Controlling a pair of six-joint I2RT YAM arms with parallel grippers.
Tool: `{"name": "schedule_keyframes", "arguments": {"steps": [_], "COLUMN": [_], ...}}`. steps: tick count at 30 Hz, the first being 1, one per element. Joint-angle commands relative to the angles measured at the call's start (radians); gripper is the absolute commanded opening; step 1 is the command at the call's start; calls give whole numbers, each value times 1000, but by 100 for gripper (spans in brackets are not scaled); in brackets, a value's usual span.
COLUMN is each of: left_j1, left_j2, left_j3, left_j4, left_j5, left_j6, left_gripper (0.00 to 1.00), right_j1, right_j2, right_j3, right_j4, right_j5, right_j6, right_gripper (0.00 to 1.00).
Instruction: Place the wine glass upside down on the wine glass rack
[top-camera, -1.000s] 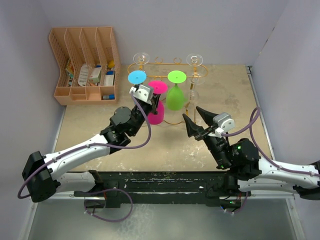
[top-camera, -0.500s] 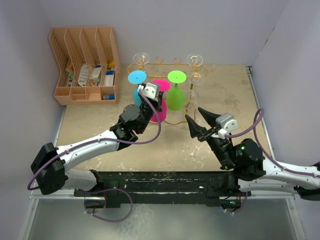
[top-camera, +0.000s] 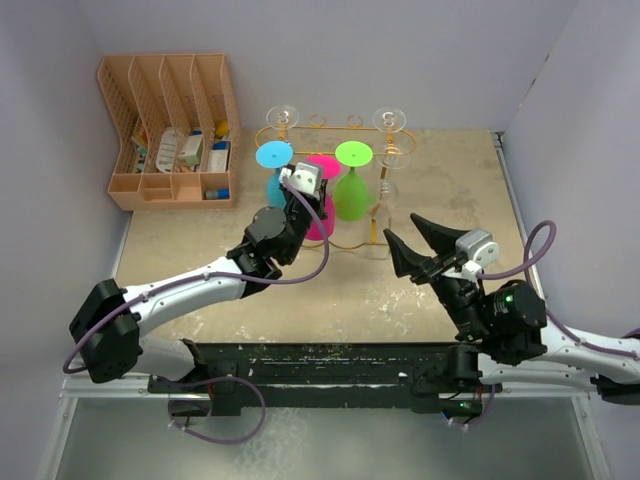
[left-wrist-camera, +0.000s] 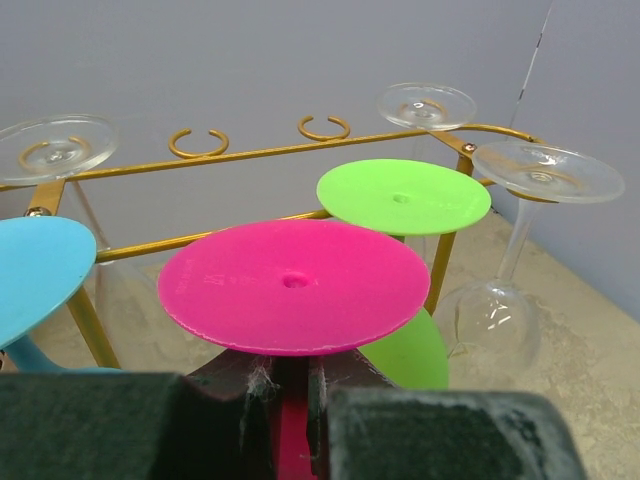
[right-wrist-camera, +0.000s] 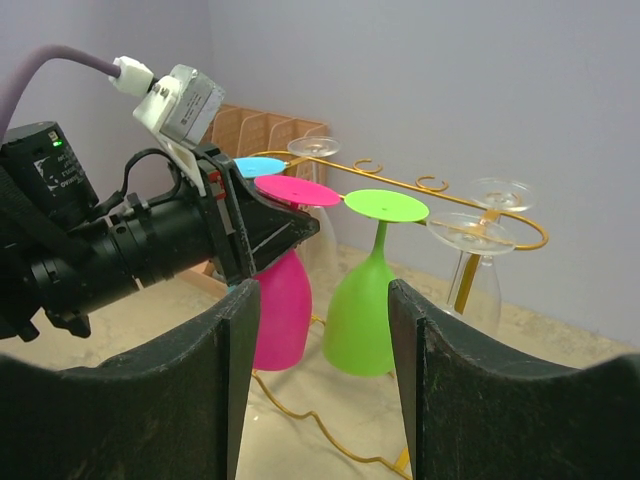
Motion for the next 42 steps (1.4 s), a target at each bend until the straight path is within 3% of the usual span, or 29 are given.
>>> {"name": "schedule_keyframes", "arguments": {"steps": [1, 16, 42], "left_j1": [-3, 3, 48], "left_j2": [10, 42, 41], "left_j3": [45, 61, 46], "left_j4": [85, 177, 74], "left_j5": [-20, -57, -44], "left_j6": [29, 109, 35], "left_gripper": [0, 0, 0], "right_j1": [1, 1, 1], "right_j2": [-34, -64, -25], "right_j3": [1, 1, 4], "right_j4": [3, -55, -51], "right_j5": [-21, -30, -43], "right_j6": [0, 24, 17], "right_gripper": [57, 57, 58]}}
